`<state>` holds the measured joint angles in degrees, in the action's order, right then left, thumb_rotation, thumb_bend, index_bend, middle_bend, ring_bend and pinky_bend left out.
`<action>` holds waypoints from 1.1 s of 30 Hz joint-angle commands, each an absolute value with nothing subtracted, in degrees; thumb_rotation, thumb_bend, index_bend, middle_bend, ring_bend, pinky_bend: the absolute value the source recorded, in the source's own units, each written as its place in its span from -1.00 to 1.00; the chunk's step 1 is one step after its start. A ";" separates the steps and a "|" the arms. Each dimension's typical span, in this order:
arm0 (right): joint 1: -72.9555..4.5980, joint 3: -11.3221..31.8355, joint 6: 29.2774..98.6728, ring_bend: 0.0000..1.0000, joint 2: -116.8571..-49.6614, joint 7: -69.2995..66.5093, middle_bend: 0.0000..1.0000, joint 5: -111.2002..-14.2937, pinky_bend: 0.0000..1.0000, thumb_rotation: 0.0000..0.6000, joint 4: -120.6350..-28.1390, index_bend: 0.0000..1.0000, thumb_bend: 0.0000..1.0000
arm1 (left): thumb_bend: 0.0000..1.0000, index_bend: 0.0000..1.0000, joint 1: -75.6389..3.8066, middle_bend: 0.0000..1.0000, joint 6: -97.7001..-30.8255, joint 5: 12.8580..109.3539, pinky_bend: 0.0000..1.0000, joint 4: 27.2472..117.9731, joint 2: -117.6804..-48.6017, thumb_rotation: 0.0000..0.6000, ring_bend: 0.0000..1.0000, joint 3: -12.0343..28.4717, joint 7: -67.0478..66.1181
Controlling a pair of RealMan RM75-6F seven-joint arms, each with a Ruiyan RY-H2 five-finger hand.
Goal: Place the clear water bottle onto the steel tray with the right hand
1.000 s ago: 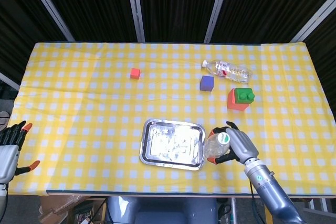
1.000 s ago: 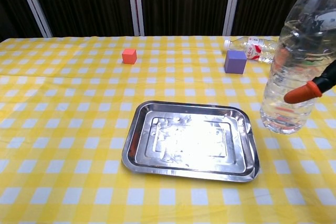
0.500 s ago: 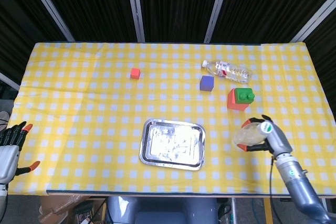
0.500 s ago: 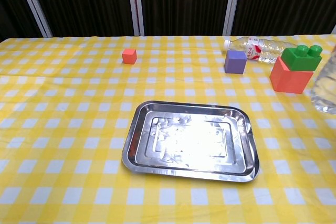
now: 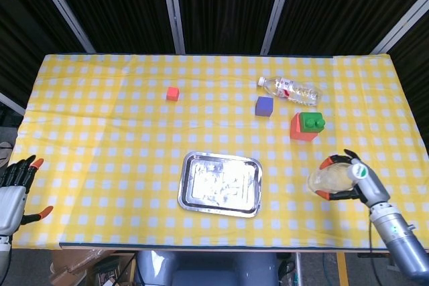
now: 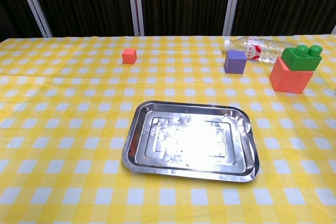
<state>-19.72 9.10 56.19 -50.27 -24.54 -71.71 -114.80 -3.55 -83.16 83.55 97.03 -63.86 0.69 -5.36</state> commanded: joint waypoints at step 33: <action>-21.73 6.32 60.06 -0.43 -59.14 -10.30 0.18 -63.96 -1.00 1.00 -112.65 0.54 -0.01 | -0.70 -0.90 -3.62 -1.00 -82.39 82.81 -1.00 96.68 -63.46 1.00 -1.00 0.76 -5.00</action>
